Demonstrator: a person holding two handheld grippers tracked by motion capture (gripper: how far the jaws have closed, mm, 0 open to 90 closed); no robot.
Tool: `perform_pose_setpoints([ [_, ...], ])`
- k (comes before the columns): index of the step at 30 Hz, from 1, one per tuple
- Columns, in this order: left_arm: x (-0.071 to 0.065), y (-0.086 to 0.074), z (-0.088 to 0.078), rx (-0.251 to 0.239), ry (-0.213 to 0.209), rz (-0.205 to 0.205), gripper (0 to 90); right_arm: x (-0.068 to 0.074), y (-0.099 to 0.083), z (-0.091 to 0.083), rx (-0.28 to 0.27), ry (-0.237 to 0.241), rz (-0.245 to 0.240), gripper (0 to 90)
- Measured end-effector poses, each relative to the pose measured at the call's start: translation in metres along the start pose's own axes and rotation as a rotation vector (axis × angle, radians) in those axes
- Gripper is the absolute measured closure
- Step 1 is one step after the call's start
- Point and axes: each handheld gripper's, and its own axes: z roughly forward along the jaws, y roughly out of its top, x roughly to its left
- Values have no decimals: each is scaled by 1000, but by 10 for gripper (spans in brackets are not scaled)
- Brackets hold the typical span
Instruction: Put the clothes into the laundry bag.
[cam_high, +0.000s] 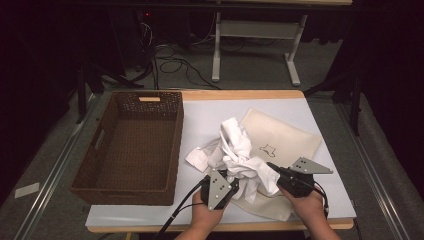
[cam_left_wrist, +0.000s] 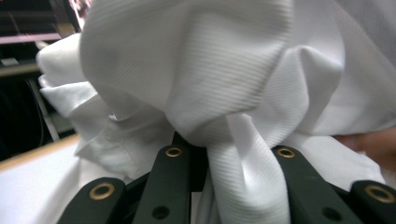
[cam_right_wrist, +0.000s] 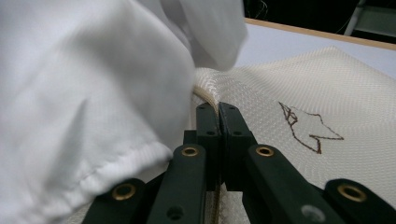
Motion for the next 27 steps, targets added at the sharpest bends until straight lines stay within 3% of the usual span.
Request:
perform_pose_setpoints([
  [4, -6, -19, 23, 106, -40, 30, 770, -2, 1, -3, -20, -3, 5, 895],
  [6, -9, -25, 31, 140, -57, 58, 766, -1, 1, -3, -22, 1, -4, 894],
  [9, -12, -30, 41, 185, -78, 70, 759, 3, 3, -3, -25, -3, -23, 895],
  [15, -17, -38, 52, 246, -95, 28, 735, 8, 5, -6, -51, -2, -62, 898],
  [19, -22, -40, 51, 273, -88, 50, 729, 9, 8, -12, -78, -13, -63, 899],
  [24, -22, -39, 55, 325, -82, 37, 741, 9, 13, -23, -137, -10, -57, 899],
  [26, -19, -38, 57, 333, -82, 15, 735, 10, 13, -25, -144, -7, -62, 899],
  [27, -17, -37, 58, 334, -82, -21, 730, 10, 13, -26, -147, 1, -65, 899],
])
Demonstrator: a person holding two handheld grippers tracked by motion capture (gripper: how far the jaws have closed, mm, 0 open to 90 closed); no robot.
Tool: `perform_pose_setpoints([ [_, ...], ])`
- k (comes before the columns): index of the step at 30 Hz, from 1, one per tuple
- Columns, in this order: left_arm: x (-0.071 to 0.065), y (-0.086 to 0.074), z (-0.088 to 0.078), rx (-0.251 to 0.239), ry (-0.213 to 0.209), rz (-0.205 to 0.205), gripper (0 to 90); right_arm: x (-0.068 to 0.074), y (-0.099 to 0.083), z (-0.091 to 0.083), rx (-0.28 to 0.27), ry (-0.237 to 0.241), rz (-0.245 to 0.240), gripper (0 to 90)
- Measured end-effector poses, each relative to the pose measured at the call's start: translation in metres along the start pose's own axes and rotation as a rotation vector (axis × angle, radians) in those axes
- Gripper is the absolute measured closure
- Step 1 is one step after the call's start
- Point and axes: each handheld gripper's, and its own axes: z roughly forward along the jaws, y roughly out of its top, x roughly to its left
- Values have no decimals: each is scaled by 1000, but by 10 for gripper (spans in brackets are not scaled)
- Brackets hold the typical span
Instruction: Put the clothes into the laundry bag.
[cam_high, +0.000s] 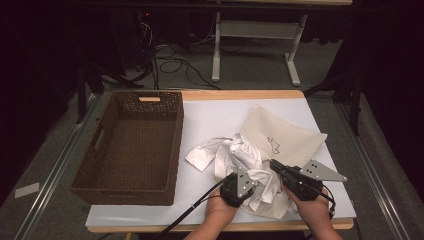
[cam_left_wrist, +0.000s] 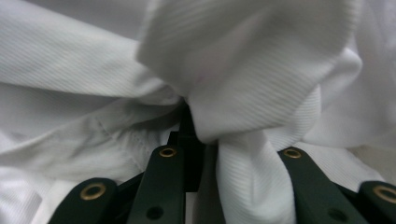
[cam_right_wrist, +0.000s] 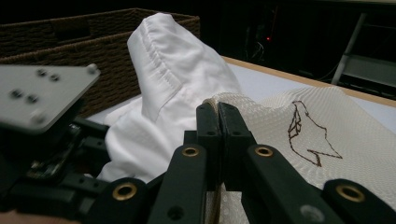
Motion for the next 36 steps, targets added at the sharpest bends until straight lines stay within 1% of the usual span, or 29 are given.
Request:
perform_pose_setpoints([
  [1, 3, 3, 0, -4, -4, -40, 721, 1, 0, 0, -1, 5, 0, 898],
  [2, 7, 6, -2, -22, -9, -90, 709, 1, -1, 0, 1, 5, -3, 898],
  [3, 9, 9, -3, -42, -9, -109, 698, 2, -2, 1, 4, 11, 1, 898],
  [4, 10, 12, -7, -81, 1, -113, 696, 2, -3, 2, 5, 13, -4, 898],
  [5, 10, 16, -11, -121, 19, -113, 705, 3, -4, 2, 10, 20, 1, 898],
  [6, 10, 18, -13, -131, 21, -115, 718, 4, -5, 4, 17, 26, -1, 898],
  [7, 10, 21, -12, -129, 18, -110, 725, 5, -6, 5, 16, 34, 4, 898],
  [10, 7, 18, -4, -96, 16, -59, 727, 6, -6, 8, 19, 43, 5, 898],
  [12, 5, 15, 1, -77, 11, -48, 724, 7, -7, 9, 27, 39, 8, 898],
  [13, 3, 12, 6, -58, -1, -44, 719, 7, -7, 9, 26, 40, 11, 898],
  [14, 1, 10, 10, -43, -14, -33, 706, 6, -7, 10, 29, 41, 12, 898],
  [16, -1, 6, 14, -29, -27, -9, 673, 5, -7, 10, 34, 33, 13, 898],
  [17, -1, 6, 14, -27, -39, -12, 639, 4, -8, 10, 35, 35, 18, 898],
  [18, 0, 6, 13, -20, -68, -26, 590, 4, -9, 10, 35, 33, 18, 898],
  [19, 0, 7, 12, -22, -81, -37, 519, 2, -10, 9, 38, 31, 23, 897],
  [20, 1, 7, 9, -25, -86, -43, 461, 2, -11, 9, 36, 29, 25, 897],
  [21, 1, 7, 5, -27, -86, -44, 389, 1, -11, 8, 35, 26, 26, 897],
  [23, 2, 6, -6, -36, -94, -59, 237, -1, -13, 6, 37, 21, 20, 896],
  [24, 4, 4, -12, -43, -96, -67, 200, -1, -13, 6, 34, 24, 21, 896],
  [25, 4, 4, -14, -46, -96, -71, 167, -1, -14, 6, 43, 17, 22, 896],
  [26, 6, 2, -21, -57, -100, -84, 155, -1, -14, 6, 45, 16, 21, 896],
  [28, 8, 0, -30, -68, -103, -95, 149, -1, -15, 7, 44, 17, 15, 895],
  [30, 10, -2, -36, -70, -105, -90, 138, 0, -14, 7, 48, 13, 18, 895],
  [32, 13, -3, -42, -74, -95, -82, 138, 1, -14, 7, 49, 13, 20, 895],
  [33, 15, -3, -45, -77, -88, -85, 138, 0, -14, 7, 49, 12, 15, 895],
  [36, 29, -4, -55, -89, -60, -112, 139, 0, -15, 6, 49, 9, 13, 895],
])
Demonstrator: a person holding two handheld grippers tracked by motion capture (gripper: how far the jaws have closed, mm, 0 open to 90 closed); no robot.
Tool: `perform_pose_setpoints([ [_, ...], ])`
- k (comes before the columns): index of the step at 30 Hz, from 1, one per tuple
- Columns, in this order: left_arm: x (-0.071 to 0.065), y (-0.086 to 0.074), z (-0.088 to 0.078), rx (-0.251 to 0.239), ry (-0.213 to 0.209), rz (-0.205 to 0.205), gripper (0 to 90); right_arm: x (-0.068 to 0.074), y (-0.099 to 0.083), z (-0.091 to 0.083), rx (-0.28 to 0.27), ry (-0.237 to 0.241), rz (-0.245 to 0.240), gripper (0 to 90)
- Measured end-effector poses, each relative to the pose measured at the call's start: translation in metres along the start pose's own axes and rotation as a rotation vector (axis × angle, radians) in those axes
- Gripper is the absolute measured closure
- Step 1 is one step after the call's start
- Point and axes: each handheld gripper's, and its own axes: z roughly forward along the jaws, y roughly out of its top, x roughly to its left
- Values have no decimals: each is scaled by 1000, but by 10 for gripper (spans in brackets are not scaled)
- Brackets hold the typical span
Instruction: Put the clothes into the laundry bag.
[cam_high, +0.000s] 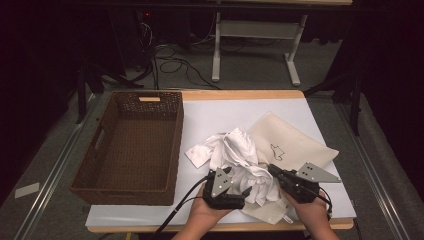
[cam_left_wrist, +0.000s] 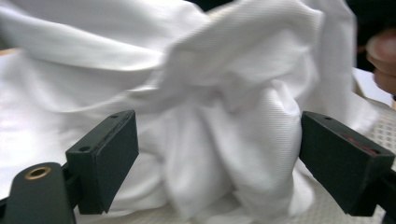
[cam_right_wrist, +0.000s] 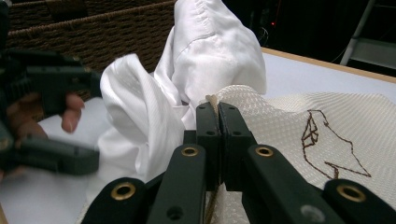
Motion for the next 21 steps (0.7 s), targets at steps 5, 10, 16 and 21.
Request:
perform_pose_setpoints([
  [5, 24, 3, -10, -17, 49, -45, 143, 0, 0, 0, 4, 1, -3, 894],
  [10, 40, 10, -2, -22, 63, -111, 102, 0, 0, 1, 3, 6, -4, 894],
  [16, 45, 15, 37, 74, 15, -170, 126, 0, -1, 1, 3, 5, -7, 894],
  [21, 36, 13, 47, 82, 33, -107, 445, -1, -2, 2, 10, 3, -2, 894],
])
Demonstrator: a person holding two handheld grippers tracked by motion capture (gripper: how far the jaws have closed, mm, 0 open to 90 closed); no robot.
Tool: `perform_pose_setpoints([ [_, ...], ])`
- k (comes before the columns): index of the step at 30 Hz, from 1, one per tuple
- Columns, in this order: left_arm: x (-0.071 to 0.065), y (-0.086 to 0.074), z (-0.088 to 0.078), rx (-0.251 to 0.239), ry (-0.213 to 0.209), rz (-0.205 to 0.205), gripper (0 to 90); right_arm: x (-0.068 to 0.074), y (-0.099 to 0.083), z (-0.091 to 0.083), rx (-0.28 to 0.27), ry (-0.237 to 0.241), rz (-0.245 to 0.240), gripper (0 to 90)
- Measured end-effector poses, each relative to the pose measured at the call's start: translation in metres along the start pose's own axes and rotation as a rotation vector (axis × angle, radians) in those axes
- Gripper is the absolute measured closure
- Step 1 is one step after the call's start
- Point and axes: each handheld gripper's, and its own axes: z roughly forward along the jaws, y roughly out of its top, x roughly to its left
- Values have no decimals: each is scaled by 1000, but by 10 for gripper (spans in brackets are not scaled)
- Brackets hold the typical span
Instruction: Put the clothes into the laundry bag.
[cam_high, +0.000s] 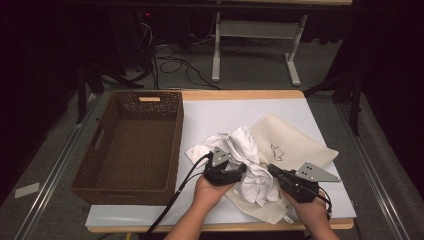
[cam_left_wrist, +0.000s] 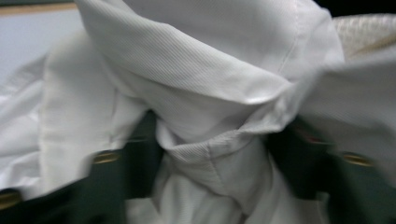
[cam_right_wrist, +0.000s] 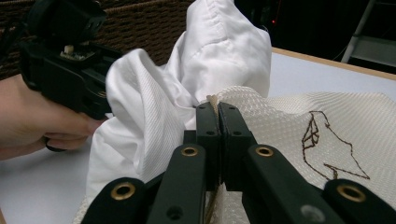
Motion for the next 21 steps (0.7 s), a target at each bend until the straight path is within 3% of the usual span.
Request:
perform_pose_setpoints([
  [4, -2, 1, -3, -16, -1, 15, 767, 0, 0, 0, 2, 1, -1, 894],
  [5, -3, 1, -5, -22, -2, 21, 811, 0, 0, 0, -1, -1, 0, 894],
  [8, -8, 2, -13, -32, -1, 43, 835, 0, 0, 0, -3, -3, 2, 894],
  [12, -23, -3, -32, -39, -9, 110, 834, 0, 0, -1, -4, -6, 1, 894],
  [15, -39, -12, -40, -21, -60, 157, 834, 0, 1, 0, -2, -9, 2, 894],
  [18, -58, -18, -39, 2, -104, 224, 834, 1, 1, 2, 1, -12, 4, 894],
  [21, -73, -24, -26, 31, -144, 258, 835, 2, 2, 3, 3, -16, 0, 894],
])
